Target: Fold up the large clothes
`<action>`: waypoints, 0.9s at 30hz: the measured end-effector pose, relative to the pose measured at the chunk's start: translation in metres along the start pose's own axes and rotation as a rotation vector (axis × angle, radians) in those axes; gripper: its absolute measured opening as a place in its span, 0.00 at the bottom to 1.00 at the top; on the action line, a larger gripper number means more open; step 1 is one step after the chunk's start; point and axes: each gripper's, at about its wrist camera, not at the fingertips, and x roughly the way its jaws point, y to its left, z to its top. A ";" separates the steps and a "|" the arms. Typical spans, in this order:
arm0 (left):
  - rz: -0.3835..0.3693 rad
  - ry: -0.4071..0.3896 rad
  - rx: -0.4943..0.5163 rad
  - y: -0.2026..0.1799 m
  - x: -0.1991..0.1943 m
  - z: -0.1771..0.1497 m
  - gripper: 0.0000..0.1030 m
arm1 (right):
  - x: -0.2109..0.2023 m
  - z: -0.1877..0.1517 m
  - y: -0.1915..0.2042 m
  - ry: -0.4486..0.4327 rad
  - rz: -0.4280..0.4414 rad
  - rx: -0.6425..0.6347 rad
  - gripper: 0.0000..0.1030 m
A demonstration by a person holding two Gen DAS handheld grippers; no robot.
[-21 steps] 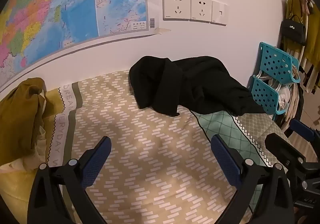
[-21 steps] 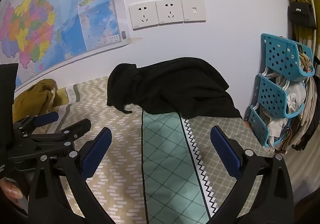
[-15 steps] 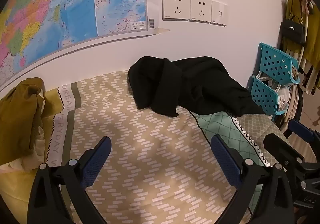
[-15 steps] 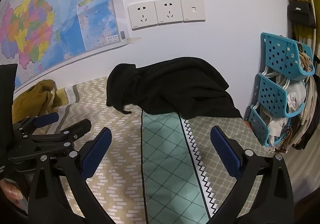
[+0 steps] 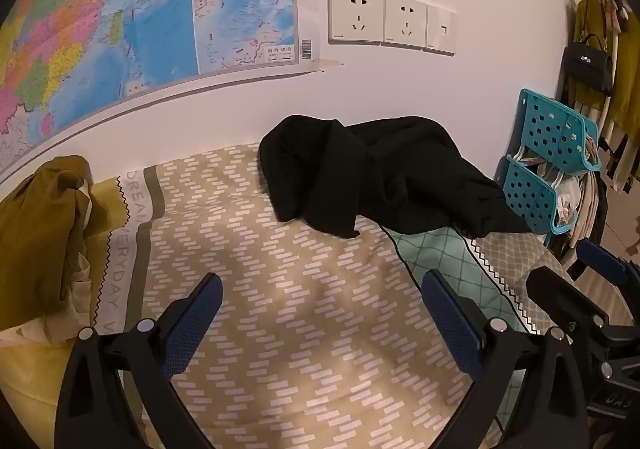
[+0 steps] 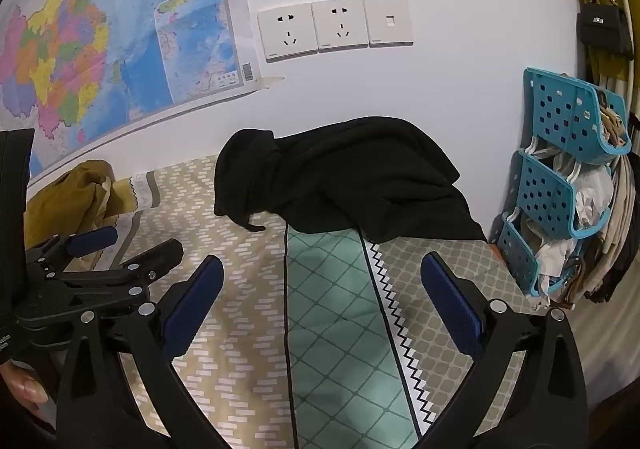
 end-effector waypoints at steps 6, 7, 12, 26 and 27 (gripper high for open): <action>0.004 -0.001 -0.009 0.000 0.000 0.001 0.93 | -0.002 0.003 0.002 -0.003 -0.003 -0.002 0.95; 0.004 -0.001 -0.011 0.001 -0.001 0.001 0.93 | -0.002 0.004 0.003 -0.004 -0.003 -0.003 0.95; 0.002 -0.004 -0.016 0.002 -0.002 0.001 0.93 | -0.001 0.004 0.002 0.000 0.004 -0.001 0.95; 0.002 -0.005 -0.016 0.003 -0.002 0.001 0.93 | -0.001 0.004 0.004 -0.001 0.004 -0.001 0.95; 0.001 -0.004 -0.016 0.003 -0.002 0.001 0.93 | -0.001 0.004 0.004 -0.003 0.005 -0.002 0.95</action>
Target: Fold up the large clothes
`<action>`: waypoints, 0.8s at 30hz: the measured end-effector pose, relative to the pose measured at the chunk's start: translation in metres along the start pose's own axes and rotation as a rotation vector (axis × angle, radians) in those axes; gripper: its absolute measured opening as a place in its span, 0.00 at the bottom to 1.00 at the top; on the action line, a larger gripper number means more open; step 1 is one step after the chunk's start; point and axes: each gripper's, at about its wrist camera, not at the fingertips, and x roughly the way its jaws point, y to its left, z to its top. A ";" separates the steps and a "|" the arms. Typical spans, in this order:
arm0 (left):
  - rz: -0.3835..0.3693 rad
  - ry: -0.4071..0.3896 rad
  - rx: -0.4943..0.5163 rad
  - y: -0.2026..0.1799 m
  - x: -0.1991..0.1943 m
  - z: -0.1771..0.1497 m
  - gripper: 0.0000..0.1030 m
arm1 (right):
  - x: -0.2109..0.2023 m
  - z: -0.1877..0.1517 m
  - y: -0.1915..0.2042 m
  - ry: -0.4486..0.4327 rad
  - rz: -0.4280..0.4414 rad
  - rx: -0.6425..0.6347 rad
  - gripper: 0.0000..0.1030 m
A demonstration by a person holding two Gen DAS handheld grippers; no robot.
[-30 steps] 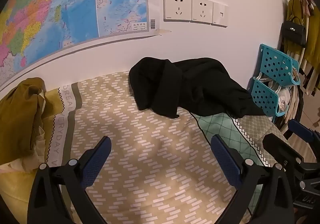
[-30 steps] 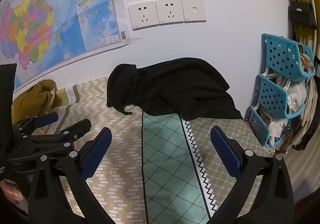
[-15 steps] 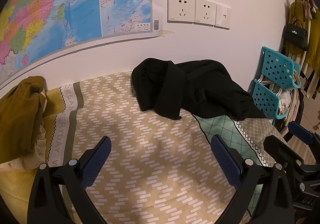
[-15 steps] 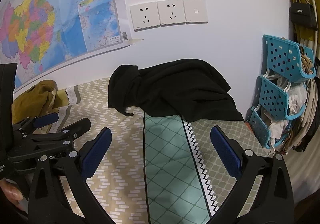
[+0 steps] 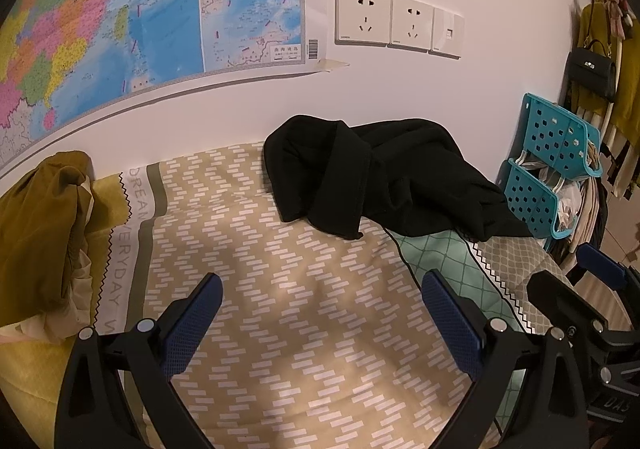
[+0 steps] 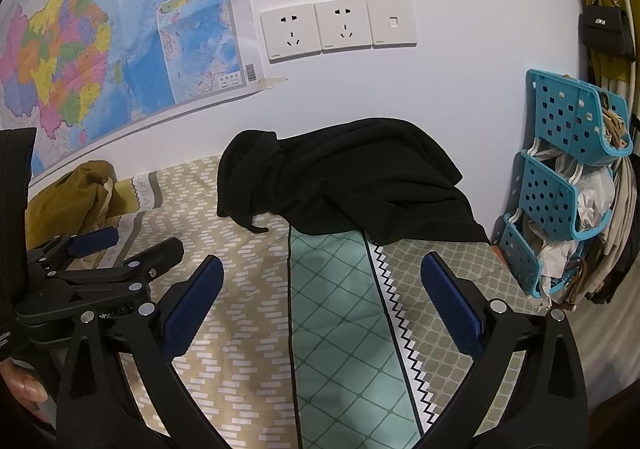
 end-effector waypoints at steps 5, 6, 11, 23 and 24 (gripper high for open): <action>-0.003 0.005 0.000 0.001 0.001 0.001 0.93 | 0.001 0.000 0.001 0.003 0.001 -0.001 0.95; -0.002 0.004 -0.001 0.000 0.000 0.001 0.93 | 0.000 0.000 0.000 0.001 0.002 0.000 0.95; -0.005 0.003 -0.001 0.000 0.000 0.001 0.93 | -0.001 0.000 0.002 -0.005 0.005 -0.004 0.95; -0.006 0.000 -0.004 -0.001 -0.002 0.002 0.93 | -0.003 0.002 0.003 -0.006 0.008 -0.007 0.95; -0.005 0.000 -0.005 -0.001 -0.002 0.002 0.93 | -0.003 0.002 0.003 -0.007 0.008 -0.007 0.95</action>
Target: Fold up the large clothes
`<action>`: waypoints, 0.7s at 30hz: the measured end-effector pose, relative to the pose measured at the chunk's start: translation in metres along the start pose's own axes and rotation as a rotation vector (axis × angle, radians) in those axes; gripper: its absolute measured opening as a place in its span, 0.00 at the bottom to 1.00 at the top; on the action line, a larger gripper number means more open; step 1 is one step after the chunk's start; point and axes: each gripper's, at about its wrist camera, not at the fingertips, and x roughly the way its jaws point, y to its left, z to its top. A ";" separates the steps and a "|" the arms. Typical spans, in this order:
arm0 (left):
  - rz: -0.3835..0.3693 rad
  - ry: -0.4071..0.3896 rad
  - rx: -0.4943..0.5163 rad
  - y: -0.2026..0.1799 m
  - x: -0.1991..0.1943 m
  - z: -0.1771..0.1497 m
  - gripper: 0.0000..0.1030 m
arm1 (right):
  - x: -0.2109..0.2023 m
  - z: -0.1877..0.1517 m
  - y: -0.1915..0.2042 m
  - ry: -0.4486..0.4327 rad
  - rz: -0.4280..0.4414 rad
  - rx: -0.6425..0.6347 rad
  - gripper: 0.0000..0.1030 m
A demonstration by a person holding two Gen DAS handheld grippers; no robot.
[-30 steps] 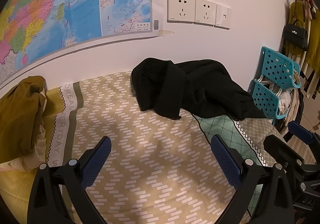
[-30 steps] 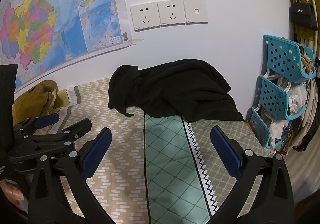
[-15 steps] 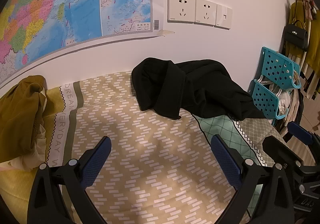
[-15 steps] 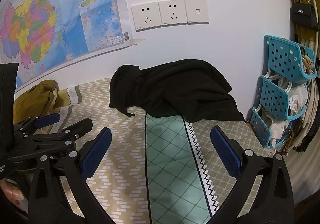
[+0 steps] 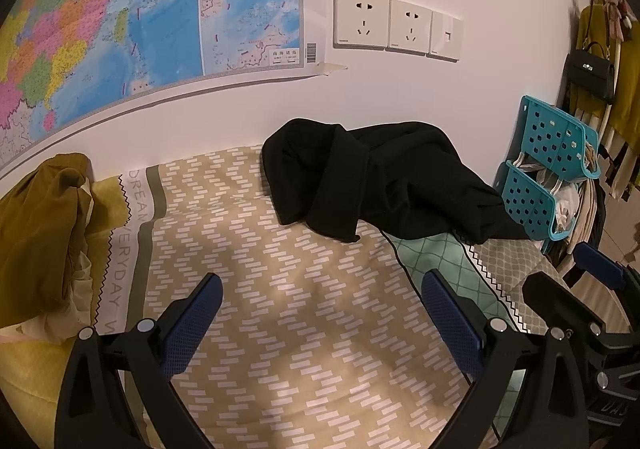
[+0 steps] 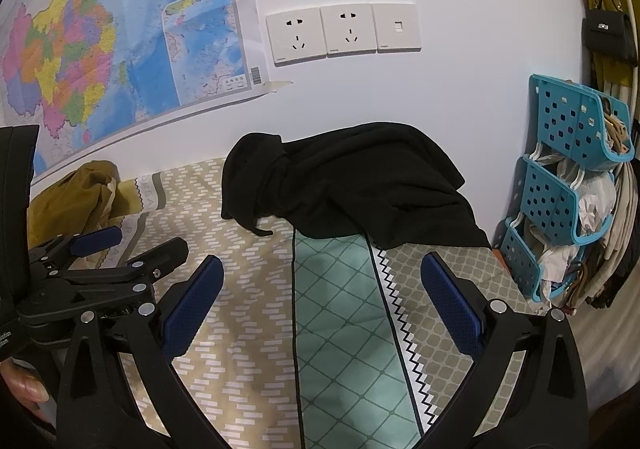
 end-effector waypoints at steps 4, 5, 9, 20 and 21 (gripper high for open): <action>0.001 0.001 -0.001 0.000 0.000 0.000 0.93 | 0.000 0.000 0.001 -0.001 -0.003 -0.002 0.95; 0.000 0.000 -0.001 0.000 0.000 0.000 0.93 | 0.000 0.000 0.001 0.000 -0.002 -0.002 0.95; 0.001 0.001 -0.003 0.000 0.000 0.000 0.93 | 0.000 0.000 0.001 0.002 -0.001 0.001 0.95; 0.000 0.013 -0.013 0.002 0.005 0.003 0.93 | 0.004 0.005 0.002 0.013 0.002 -0.012 0.95; 0.000 0.015 -0.014 0.003 0.005 0.003 0.93 | 0.006 0.004 0.001 0.014 0.002 -0.013 0.95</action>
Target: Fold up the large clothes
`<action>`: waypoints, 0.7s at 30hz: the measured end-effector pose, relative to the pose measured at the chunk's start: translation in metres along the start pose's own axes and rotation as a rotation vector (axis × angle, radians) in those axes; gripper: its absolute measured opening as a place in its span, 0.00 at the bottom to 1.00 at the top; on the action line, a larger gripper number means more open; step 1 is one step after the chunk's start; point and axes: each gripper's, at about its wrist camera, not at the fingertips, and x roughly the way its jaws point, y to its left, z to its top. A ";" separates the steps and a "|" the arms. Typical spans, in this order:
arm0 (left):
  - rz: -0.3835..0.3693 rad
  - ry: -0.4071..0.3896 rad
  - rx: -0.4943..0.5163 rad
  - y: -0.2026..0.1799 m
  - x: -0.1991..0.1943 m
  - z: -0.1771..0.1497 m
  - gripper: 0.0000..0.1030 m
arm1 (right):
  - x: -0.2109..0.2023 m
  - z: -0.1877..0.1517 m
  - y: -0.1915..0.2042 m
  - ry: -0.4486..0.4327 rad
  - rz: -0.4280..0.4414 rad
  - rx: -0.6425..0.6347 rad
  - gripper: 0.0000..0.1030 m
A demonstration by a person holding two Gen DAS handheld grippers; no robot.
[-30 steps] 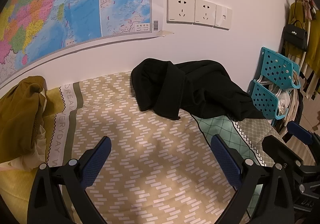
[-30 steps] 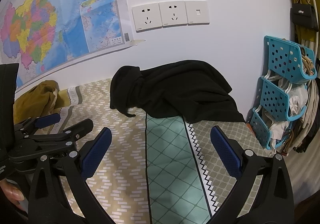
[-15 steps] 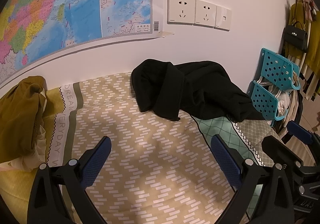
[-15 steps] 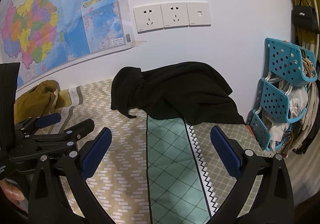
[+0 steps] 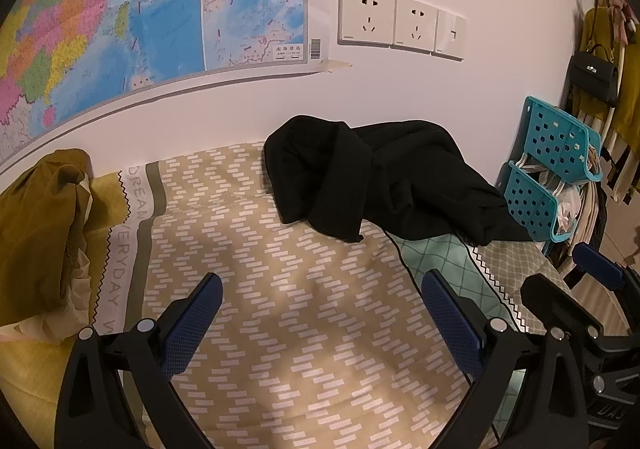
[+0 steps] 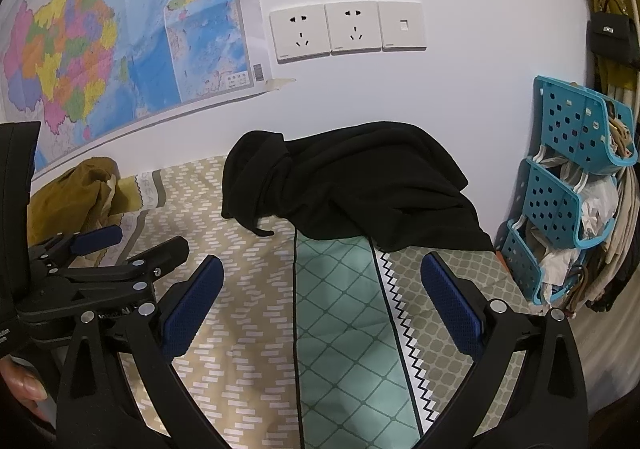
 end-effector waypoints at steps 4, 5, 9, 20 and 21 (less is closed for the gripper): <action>-0.002 0.002 -0.002 0.002 0.002 0.000 0.93 | 0.001 0.001 -0.001 -0.002 -0.001 0.001 0.95; -0.002 0.002 -0.003 0.001 0.002 0.000 0.93 | 0.001 0.000 -0.001 -0.002 0.001 0.001 0.95; 0.004 0.006 0.000 0.003 0.004 0.001 0.93 | 0.005 -0.001 -0.001 0.002 0.000 -0.006 0.95; 0.112 0.049 -0.030 0.043 0.034 0.009 0.94 | 0.092 0.034 -0.001 0.163 0.003 -0.171 0.95; 0.123 0.053 -0.032 0.048 0.037 0.010 0.94 | 0.103 0.036 0.002 0.188 0.017 -0.194 0.95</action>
